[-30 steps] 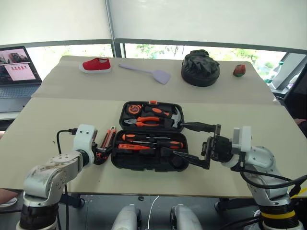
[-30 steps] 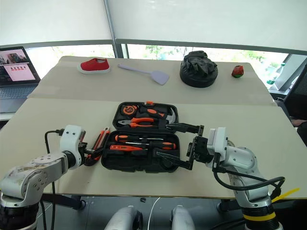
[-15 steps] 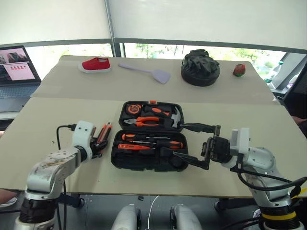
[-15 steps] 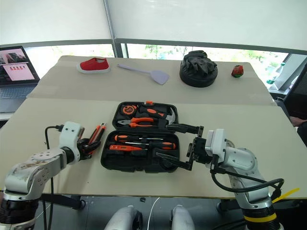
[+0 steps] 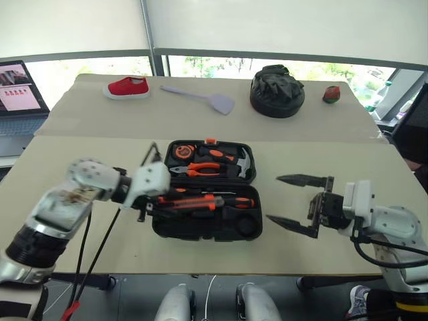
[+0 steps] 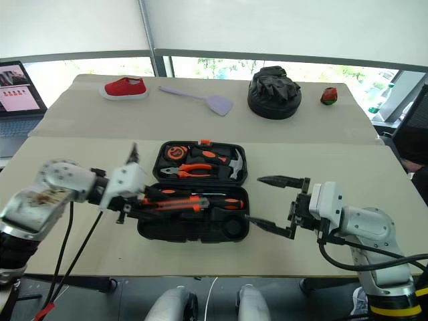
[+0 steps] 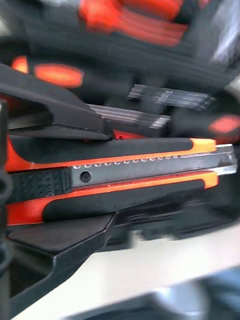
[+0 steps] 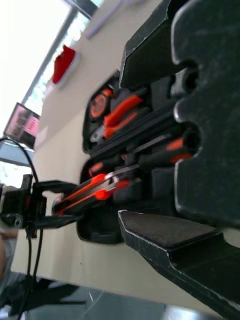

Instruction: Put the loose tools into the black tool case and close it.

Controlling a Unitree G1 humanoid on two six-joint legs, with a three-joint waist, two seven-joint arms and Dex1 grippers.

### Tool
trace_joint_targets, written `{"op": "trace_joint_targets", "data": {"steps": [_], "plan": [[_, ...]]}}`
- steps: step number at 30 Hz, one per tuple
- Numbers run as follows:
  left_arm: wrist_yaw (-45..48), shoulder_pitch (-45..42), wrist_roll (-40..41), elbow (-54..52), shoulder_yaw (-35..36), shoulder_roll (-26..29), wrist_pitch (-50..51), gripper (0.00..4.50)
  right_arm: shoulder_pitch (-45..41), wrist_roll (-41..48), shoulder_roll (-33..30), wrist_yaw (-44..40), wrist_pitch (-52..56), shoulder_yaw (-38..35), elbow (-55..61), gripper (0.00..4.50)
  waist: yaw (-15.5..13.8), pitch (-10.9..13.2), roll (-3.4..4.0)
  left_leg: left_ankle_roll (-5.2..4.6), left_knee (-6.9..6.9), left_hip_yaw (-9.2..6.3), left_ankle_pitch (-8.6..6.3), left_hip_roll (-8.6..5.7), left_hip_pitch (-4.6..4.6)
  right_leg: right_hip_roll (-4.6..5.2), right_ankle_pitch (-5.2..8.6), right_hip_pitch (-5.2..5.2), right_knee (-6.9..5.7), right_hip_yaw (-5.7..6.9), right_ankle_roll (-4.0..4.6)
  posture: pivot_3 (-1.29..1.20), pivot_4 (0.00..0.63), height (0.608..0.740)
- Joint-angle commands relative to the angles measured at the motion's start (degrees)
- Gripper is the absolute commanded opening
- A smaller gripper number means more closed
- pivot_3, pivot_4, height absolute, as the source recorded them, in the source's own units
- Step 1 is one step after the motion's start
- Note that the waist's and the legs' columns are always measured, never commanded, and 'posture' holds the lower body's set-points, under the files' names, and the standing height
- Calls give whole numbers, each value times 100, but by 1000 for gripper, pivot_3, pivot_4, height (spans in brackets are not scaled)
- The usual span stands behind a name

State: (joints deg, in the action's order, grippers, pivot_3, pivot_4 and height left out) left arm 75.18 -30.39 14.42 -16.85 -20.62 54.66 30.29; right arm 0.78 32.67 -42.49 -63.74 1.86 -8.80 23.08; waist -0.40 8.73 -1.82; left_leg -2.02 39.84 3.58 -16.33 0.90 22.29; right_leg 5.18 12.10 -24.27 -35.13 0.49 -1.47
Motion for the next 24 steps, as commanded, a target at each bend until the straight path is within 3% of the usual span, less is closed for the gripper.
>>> {"op": "trace_joint_targets", "data": {"steps": [1,14,17,18,22,24], "plan": [[-136,-92,-310,-334,-212,-154,59,1710,159,193,-82,88,131,-286,389,4500,2,0,0,0,0,-1,0,1,0,0,0,0,0,0,0,0,150,740],[-246,36,-794,-212,-464,-505,-12,1710,457,203,-53,327,378,-305,782,4500,-62,2,-2,-2,22,-6,0,-4,-2,8,0,11,-7,2,-6,0,150,740],[-49,137,-616,-434,-493,-371,488,1710,445,194,-47,319,400,-311,767,4500,-60,1,-2,-2,27,-6,-1,-3,-2,8,-1,14,-7,1,-8,0,150,740],[17,165,-604,-473,-497,-323,474,2713,442,190,-45,313,401,-310,754,4500,-50,1,-2,-3,27,-5,-1,-3,-2,8,-1,14,-6,0,-9,0,150,740],[-162,115,-551,-350,-219,-527,126,4051,409,166,-31,296,401,-259,696,4500,-29,1,-1,-7,22,-5,-3,-2,-5,5,1,12,-8,-2,-9,0,150,740],[-171,13,-262,-315,50,-705,181,4463,354,148,13,315,396,-191,664,4500,-28,1,-1,-7,23,-4,-4,-3,-5,5,1,11,-9,-3,-9,0,150,740]]}}
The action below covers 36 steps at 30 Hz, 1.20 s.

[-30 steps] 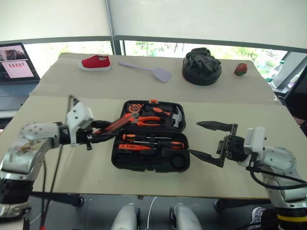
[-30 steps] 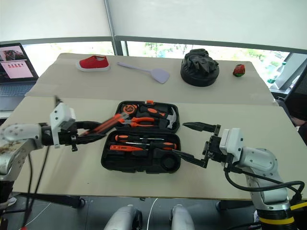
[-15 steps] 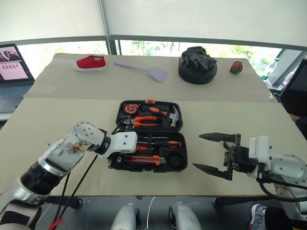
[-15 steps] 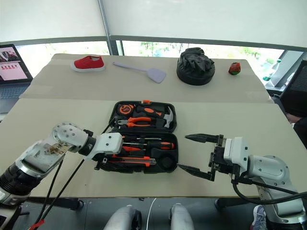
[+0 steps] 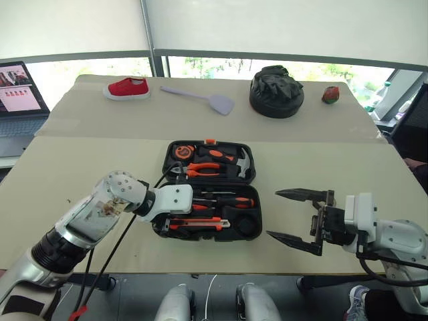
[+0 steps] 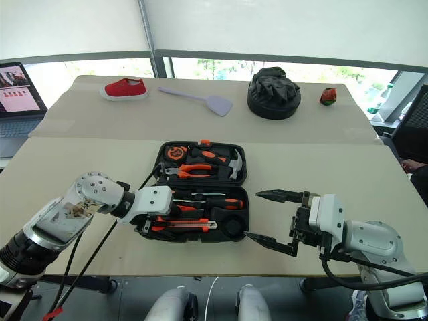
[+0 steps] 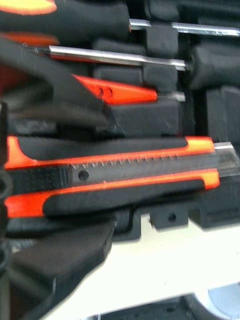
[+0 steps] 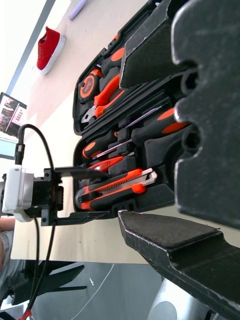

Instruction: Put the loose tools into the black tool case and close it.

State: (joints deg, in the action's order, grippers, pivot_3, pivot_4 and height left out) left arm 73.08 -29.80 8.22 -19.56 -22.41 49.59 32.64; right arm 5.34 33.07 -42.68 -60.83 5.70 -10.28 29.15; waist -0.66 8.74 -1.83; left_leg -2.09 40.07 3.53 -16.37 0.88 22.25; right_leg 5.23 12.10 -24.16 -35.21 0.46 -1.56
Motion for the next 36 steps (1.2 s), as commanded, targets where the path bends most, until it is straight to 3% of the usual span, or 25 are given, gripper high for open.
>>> {"op": "trace_joint_targets", "data": {"steps": [1,5,8,10,12,13,18,23,32,36], "plan": [[58,-89,447,-26,331,-254,-86,4463,-135,90,51,35,8,-7,39,4500,-2,1,-1,0,1,-1,0,0,2,1,0,-1,0,0,0,0,150,740],[18,-253,876,99,756,-548,-128,4463,-238,33,126,33,-7,106,-40,4500,-3,1,-1,0,11,-1,0,1,5,2,-1,-1,-3,1,-1,0,150,740],[-59,-223,907,351,940,-685,-527,3674,-292,12,152,2,-29,122,-130,4500,-3,1,-1,0,12,-2,0,0,3,2,-1,1,-5,2,-1,0,150,740],[-76,-102,895,477,994,-748,-751,2828,-330,6,160,-9,-41,127,-184,4500,-3,1,-1,0,12,-1,0,-2,3,2,-1,1,-5,2,-1,0,150,740],[-77,116,884,521,986,-740,-841,2273,-357,-3,162,-16,-53,132,-221,4500,-3,1,-1,0,12,-1,0,-2,3,2,-1,0,-6,1,0,0,150,740],[-62,233,873,531,972,-723,-892,1687,-372,-9,162,-20,-58,135,-240,4500,1,0,-1,0,12,-1,0,-2,4,2,-2,-1,-7,1,0,0,150,740],[-25,778,692,585,872,-699,-1426,143,-384,-47,192,3,-83,170,-297,4500,0,0,-1,0,11,-1,0,2,2,2,-2,-1,-9,1,1,0,150,740],[-194,1155,224,948,639,-678,-1881,65,-369,-97,251,31,-108,225,-317,4500,-22,0,-1,0,12,-1,0,2,1,7,-2,2,-9,2,1,0,150,740],[-754,1394,-136,1272,265,-863,-1172,65,-436,-177,358,74,-119,288,-404,4500,-32,-18,22,-1,12,-1,-1,4,-27,9,-1,27,-14,0,0,0,150,740],[-1128,1439,-65,1309,279,-1153,-911,65,-527,-219,422,66,-129,342,-462,4500,-62,-47,64,-6,-5,-2,-4,6,-112,15,12,115,12,3,-19,0,150,740]]}}
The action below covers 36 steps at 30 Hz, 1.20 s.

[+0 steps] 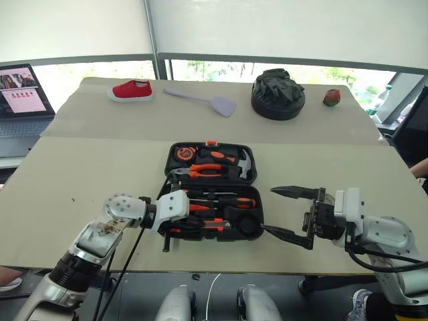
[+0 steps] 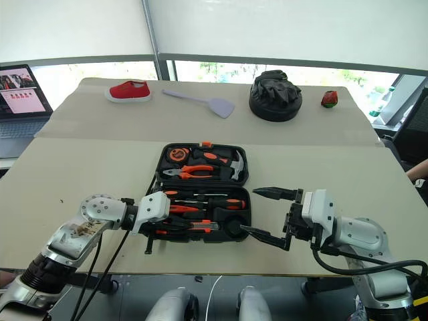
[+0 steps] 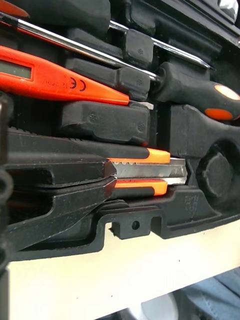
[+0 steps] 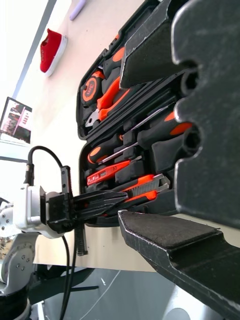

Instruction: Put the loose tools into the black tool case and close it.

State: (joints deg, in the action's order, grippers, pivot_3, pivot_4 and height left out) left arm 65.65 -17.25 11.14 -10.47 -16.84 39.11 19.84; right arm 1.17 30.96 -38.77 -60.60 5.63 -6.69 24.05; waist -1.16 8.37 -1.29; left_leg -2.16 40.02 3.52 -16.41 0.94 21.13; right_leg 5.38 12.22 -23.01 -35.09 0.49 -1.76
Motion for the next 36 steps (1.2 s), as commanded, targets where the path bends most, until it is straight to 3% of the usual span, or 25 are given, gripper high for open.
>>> {"op": "trace_joint_targets", "data": {"steps": [1,5,7,9,12,17,20,22,23,27,30,36], "plan": [[-363,183,-294,342,-237,-120,359,65,-122,-11,36,34,-120,-24,37,4500,-28,-13,17,-1,-1,0,-1,-1,-6,5,11,7,0,0,-16,0,150,740],[-280,240,-7,314,226,-248,-614,65,-54,67,14,62,-82,-219,8,4500,-39,-17,22,-2,0,1,0,-1,-4,6,13,2,0,-4,-21,0,150,740],[-565,156,264,487,692,-628,-1163,65,97,147,-1,114,-71,-488,-68,4500,-60,-17,21,-2,-2,2,0,-2,6,6,-7,-10,-2,-8,12,0,150,740],[-687,136,999,344,1275,-997,-1092,65,479,110,-91,29,-201,-926,-247,4500,-95,-12,12,-2,0,-1,0,-2,23,6,-8,-22,-1,-2,13,0,150,740],[-367,341,1552,33,1618,-914,-939,767,1091,-105,-122,-33,-605,-1612,-578,4500,-88,-10,9,-10,3,-7,-4,-1,47,8,-9,-34,2,8,13,0,150,740],[386,806,1664,227,2224,-322,-1765,2614,2159,-331,112,-21,-1309,-2575,-1173,4500,-32,-12,13,-19,-20,1,-11,-5,38,10,-4,-35,11,1,11,0,150,740],[593,976,1910,607,2457,101,-1217,3530,2609,-538,249,26,-1613,-2792,-1666,4500,8,-10,12,-19,-20,2,-11,-2,32,9,-1,-32,10,1,11,0,150,740],[860,1013,2015,979,2577,184,-1334,4276,2736,-849,287,214,-1893,-2853,-1940,4500,37,-8,19,-18,-19,3,-11,3,17,7,31,-22,9,0,-3,0,150,740],[1054,999,2131,1073,2624,120,-1518,4408,2727,-924,294,356,-1904,-2870,-1960,4500,46,-7,20,-18,-19,4,-11,2,13,8,54,-21,7,-3,4,0,150,740],[1002,838,2264,800,2482,-143,-1429,4408,2468,-1076,-158,615,-1259,-2691,-1561,4500,74,-6,22,-16,-17,15,-10,1,10,14,54,-23,4,-21,3,0,150,740],[1046,768,2293,605,2305,-277,-1300,4408,2158,-1276,-1007,279,-692,-2314,-1326,4500,97,-6,22,-16,-20,25,-10,-3,9,14,3,-26,4,-40,5,0,150,740],[810,698,2170,281,1974,-600,-1296,4408,856,-1376,-2209,59,867,-1311,-1497,4500,79,-2,16,-19,-25,22,-12,0,15,-1,4,-32,9,-36,7,0,150,740]]}}
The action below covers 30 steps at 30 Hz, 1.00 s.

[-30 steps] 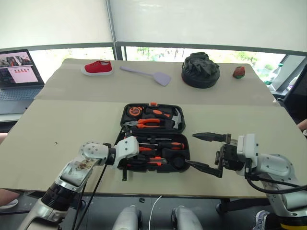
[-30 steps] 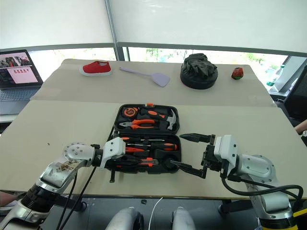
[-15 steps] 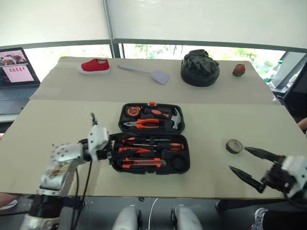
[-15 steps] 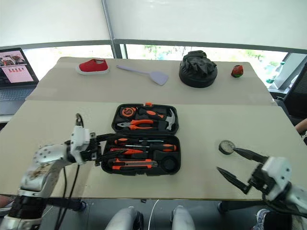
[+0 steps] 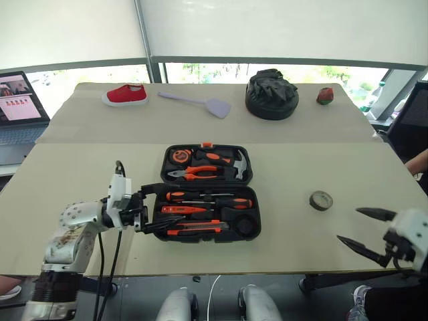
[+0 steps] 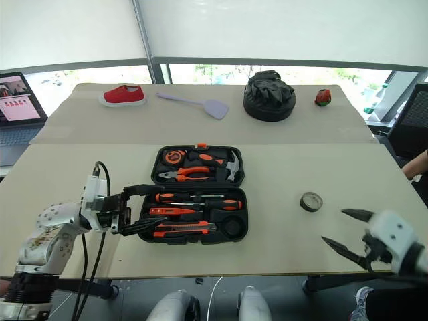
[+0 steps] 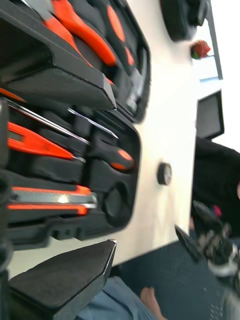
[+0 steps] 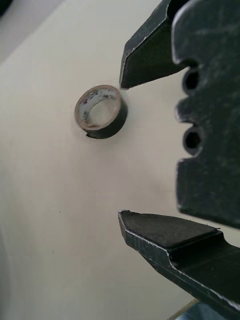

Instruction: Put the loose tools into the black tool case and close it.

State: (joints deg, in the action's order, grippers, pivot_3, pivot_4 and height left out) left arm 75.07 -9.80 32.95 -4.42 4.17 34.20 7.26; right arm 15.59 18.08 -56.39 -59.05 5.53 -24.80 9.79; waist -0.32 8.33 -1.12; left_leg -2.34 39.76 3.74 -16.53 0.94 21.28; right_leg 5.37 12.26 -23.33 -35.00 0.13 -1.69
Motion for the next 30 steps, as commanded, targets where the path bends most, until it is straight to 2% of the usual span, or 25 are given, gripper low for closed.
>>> {"op": "trace_joint_targets", "data": {"steps": [1,3,7,13,17,21,24,26,30], "plan": [[-174,-36,-41,-382,-172,-151,-55,4408,-817,-87,-537,-136,1080,678,-147,4500,-8,1,-1,0,0,1,0,-1,2,2,0,-2,0,0,0,0,150,740],[-289,-9,-76,-510,-268,-231,-30,4408,-1332,-155,-644,-176,1428,1057,-354,4500,-36,6,-9,0,3,0,0,-3,10,4,-1,-8,0,0,0,0,150,740],[-547,94,-71,-834,-355,-360,41,4408,-1980,-504,-660,-397,1248,1721,-871,4500,-44,7,-11,-1,5,-1,0,-6,16,7,-1,-9,6,1,-1,0,150,740],[-754,234,-75,-1080,-395,-344,109,4500,-2978,-1211,-455,-676,692,2695,-2276,2732,-24,7,-11,-3,8,1,-1,-7,23,7,-2,-16,3,1,-3,0,150,740],[-984,238,166,-1235,-302,-384,384,4500,-3472,-1516,-299,-753,251,2998,-2851,1370,14,8,-11,-3,8,4,-1,-5,17,2,-3,-15,1,-3,-2,0,150,740],[-919,146,-11,-1118,-361,-341,215,4500,-3764,-1631,-185,-847,-86,3084,-3182,50,27,7,-11,-3,8,4,-1,-5,17,2,-3,-14,1,-2,-3,0,150,740],[-965,98,-15,-1096,-377,-389,193,4500,-3871,-1607,-184,-1014,-289,3062,-3273,20,29,7,-11,-3,8,4,-1,-5,17,2,-4,-13,1,-2,-3,0,150,740],[-873,198,-48,-1132,-393,-305,162,4500,-3913,-1287,-255,-1442,-44,2988,-2726,20,33,7,-11,-3,8,4,-1,-5,17,3,-4,-14,1,-2,-3,0,150,740],[-675,370,-182,-1078,-397,-132,27,4500,-4139,-207,-209,-2171,1291,2891,-1229,20,116,8,-8,-3,2,4,-1,-1,28,-3,-6,-39,-7,-15,0,0,150,740]]}}
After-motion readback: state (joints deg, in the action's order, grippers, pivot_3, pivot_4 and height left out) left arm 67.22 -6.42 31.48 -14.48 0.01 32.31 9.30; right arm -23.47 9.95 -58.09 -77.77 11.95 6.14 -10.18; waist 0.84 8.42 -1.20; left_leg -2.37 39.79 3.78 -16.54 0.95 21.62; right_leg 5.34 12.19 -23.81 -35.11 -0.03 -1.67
